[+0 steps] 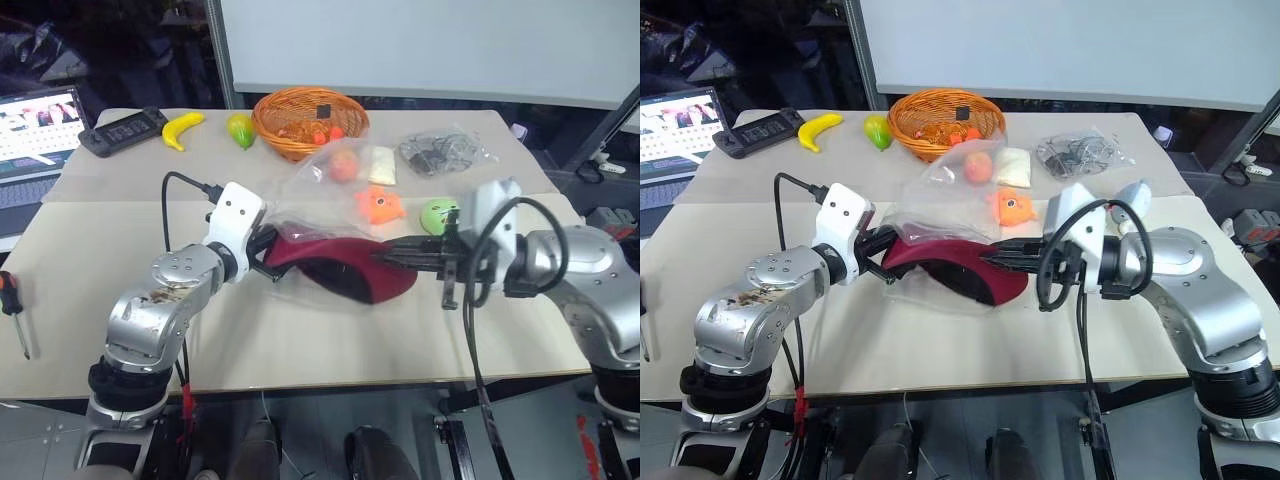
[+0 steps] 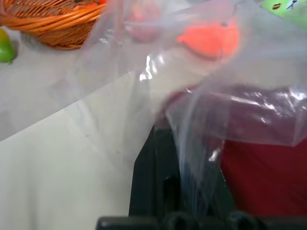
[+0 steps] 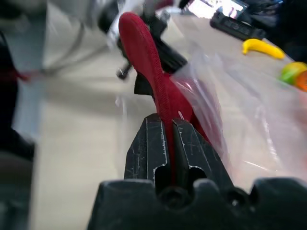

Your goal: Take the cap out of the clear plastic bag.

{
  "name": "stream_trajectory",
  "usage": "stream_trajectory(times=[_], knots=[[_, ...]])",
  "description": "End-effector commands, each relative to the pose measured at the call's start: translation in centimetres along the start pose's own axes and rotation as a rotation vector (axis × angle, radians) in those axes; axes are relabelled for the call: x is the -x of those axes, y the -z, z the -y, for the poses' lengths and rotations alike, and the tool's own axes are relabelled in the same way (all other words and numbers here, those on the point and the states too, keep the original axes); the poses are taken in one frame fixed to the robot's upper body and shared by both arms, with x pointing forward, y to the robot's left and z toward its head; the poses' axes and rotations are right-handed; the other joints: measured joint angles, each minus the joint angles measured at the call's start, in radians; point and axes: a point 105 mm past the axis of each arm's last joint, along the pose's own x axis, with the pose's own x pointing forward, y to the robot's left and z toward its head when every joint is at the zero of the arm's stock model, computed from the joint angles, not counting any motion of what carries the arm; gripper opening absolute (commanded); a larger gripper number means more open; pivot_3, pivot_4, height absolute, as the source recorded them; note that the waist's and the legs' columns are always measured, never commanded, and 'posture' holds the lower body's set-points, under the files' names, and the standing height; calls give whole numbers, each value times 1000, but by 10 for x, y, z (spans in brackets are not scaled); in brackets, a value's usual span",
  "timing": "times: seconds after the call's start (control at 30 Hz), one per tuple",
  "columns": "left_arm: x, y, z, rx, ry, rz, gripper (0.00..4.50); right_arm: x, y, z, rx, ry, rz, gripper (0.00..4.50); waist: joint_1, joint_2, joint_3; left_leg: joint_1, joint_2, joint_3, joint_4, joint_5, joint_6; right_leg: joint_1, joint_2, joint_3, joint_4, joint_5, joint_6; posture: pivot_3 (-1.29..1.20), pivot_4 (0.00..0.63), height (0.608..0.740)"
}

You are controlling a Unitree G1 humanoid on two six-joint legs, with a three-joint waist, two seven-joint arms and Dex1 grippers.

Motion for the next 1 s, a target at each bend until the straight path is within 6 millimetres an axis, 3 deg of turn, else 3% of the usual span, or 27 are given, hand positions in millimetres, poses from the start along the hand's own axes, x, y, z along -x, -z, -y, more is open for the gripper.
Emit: stream_trajectory(times=[0.03,0.2,0.33,0.5,0.57,0.67,0.73,0.83,0.93,1.0], knots=[[2,-5,0,-21,-3,24,0,25,-45,24,-96,68,231,23,1,0,0,0,0,0,0,0,0,0,0,0,0,0,0,0,150,740],[4,0,-1,-29,-2,11,0,59,-81,48,-373,47,497,23,3,0,0,-1,0,0,0,0,1,0,0,0,0,0,0,0,150,740],[11,23,-9,-48,-28,-48,0,100,-115,84,-530,100,822,23,0,1,1,-2,0,0,0,-1,1,-1,0,0,-1,0,0,0,150,740],[24,53,-40,-217,-113,-140,0,131,-122,124,-660,262,1043,23,-4,2,1,-2,0,1,0,-1,3,-2,1,2,0,0,0,0,150,740],[31,56,-64,-414,-189,-170,0,134,-113,150,-647,497,1030,23,-4,2,2,-2,0,2,0,-1,3,-2,0,2,0,0,0,0,150,740],[37,38,-95,-685,-321,-135,0,105,-98,162,-364,798,731,23,-4,5,2,-2,0,4,0,-1,3,-4,0,4,0,0,0,0,150,740],[42,8,-112,-855,-453,-27,0,59,-93,146,21,847,431,23,-1,7,3,-2,1,6,-3,-1,3,-7,0,6,0,0,0,0,150,740],[45,-13,-117,-979,-538,86,0,18,-76,125,433,796,162,23,-1,8,3,-11,1,11,-4,-1,2,-20,0,11,3,0,0,0,150,740],[54,-32,-114,-1171,-627,179,0,-21,-38,95,870,652,-79,23,2,8,3,-20,0,13,-3,-1,2,-29,-1,13,3,2,2,0,150,740],[52,-23,-108,-1262,-589,167,0,-31,-11,86,1084,592,-200,23,4,8,3,-26,0,14,-1,-1,2,-36,-1,14,4,2,3,0,150,740]])
